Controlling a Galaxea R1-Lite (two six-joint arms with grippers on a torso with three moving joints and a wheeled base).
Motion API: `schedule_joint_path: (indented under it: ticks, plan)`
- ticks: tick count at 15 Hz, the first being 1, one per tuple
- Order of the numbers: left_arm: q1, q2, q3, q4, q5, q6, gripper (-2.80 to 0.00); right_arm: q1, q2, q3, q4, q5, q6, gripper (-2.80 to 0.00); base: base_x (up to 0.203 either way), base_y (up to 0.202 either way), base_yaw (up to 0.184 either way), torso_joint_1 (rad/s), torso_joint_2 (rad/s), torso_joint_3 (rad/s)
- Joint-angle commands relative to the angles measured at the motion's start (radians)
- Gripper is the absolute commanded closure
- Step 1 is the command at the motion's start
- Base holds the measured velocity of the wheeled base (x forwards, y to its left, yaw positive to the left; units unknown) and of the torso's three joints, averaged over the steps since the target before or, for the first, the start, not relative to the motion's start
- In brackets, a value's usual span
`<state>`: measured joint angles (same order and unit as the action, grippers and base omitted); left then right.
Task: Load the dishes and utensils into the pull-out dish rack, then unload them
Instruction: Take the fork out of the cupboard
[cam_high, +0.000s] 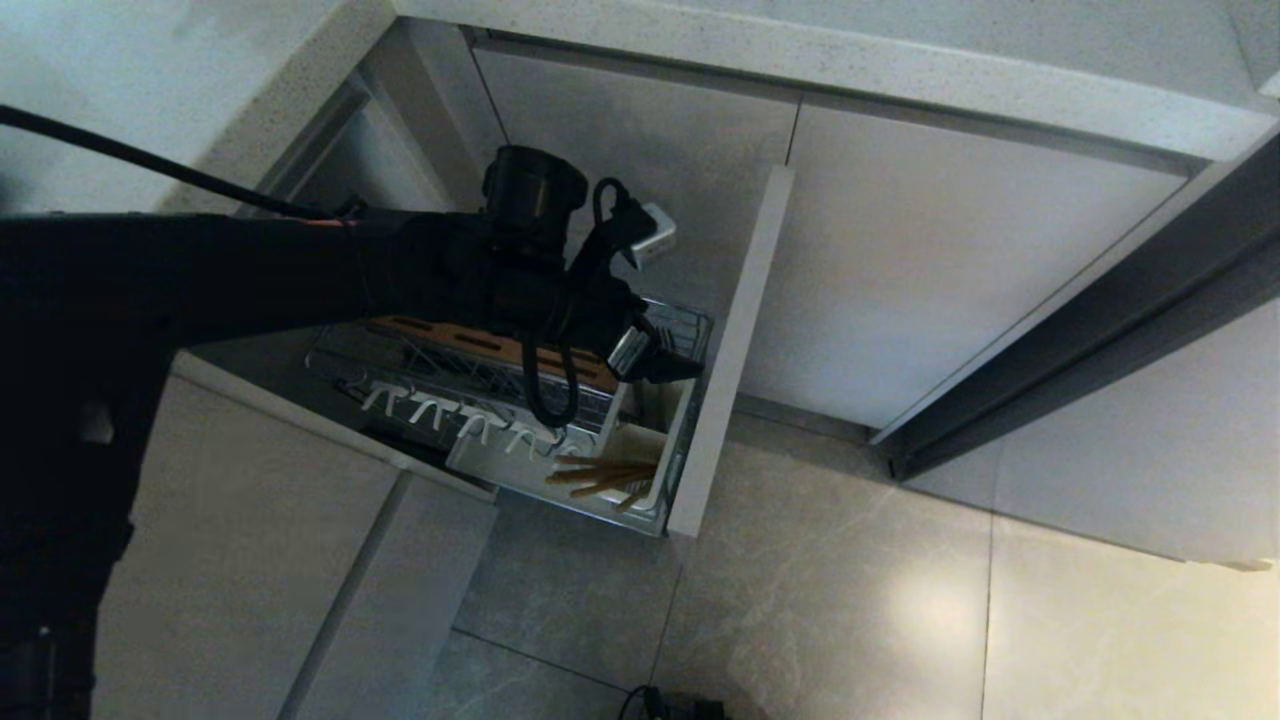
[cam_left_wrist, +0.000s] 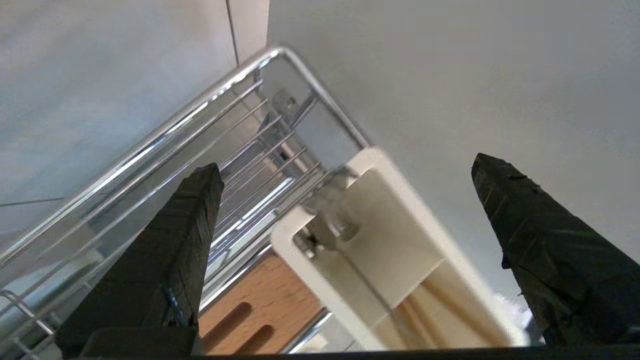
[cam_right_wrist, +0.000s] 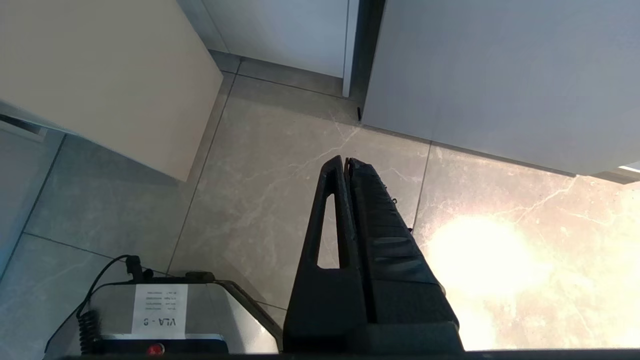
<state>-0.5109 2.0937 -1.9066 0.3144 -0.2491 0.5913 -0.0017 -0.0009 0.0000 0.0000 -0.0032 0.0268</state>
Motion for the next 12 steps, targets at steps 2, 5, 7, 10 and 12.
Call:
schedule_joint_path:
  ticks: [2, 5, 7, 10, 12]
  plan:
    - [0.016, 0.029, -0.003, -0.004, -0.01, 0.055, -2.8, 0.0, -0.001, 0.0, 0.0, 0.0, 0.001, 0.0, 0.0, 0.0, 0.0, 0.0, 0.0, 0.0]
    - [0.035, 0.034, -0.003, -0.002, -0.065, 0.07, -2.8, 0.0, -0.001, 0.0, 0.0, 0.0, 0.0, 0.0, 0.0, 0.0, 0.0, 0.0, 0.0, 0.0]
    - [0.04, 0.035, -0.003, -0.005, -0.07, 0.07, -2.8, 0.0, -0.001, 0.0, 0.0, 0.0, 0.001, 0.0, 0.0, 0.0, 0.0, 0.0, 0.0, 0.0]
    - [0.04, 0.039, -0.003, -0.008, -0.084, 0.068, -2.8, 0.0, -0.001, 0.0, 0.0, 0.0, 0.001, 0.0, 0.0, 0.0, 0.0, 0.0, 0.0, 0.0]
    - [0.04, 0.046, -0.005, -0.01, -0.085, 0.067, -2.8, 0.0, -0.001, 0.0, 0.0, 0.0, 0.001, 0.0, 0.0, 0.0, 0.0, 0.0, 0.0, 0.0]
